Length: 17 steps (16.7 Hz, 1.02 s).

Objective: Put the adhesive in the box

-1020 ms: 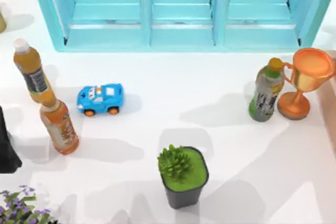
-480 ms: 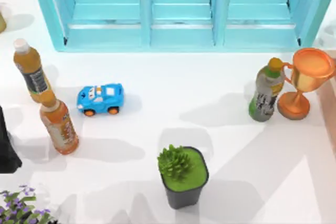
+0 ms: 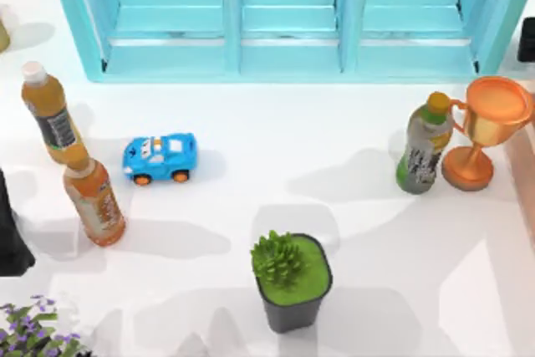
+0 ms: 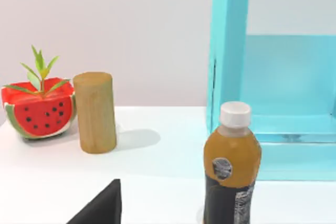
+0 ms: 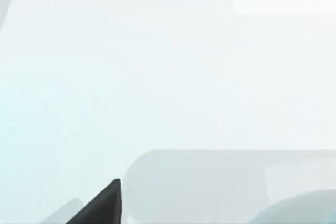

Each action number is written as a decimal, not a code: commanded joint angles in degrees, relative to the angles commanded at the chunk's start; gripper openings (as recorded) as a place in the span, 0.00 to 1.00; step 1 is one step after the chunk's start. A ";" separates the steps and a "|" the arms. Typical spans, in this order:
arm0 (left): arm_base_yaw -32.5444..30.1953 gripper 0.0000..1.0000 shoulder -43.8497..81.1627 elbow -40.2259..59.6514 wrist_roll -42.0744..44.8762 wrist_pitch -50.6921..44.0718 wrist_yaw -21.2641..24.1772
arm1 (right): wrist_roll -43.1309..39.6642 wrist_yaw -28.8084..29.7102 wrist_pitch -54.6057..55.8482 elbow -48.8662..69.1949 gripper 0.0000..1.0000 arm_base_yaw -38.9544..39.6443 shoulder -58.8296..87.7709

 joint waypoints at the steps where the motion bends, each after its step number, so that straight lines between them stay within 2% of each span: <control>1: 0.00 1.00 0.00 0.00 0.00 0.00 0.00 | 0.03 0.04 0.22 -0.02 1.00 0.09 0.29; 5: 0.00 1.00 0.00 0.00 0.00 0.00 0.00 | 0.03 0.04 0.22 -0.02 1.00 0.09 0.29; 17: 0.00 1.00 0.00 0.00 0.00 0.00 0.00 | 0.03 0.04 0.22 -0.02 0.10 0.09 0.29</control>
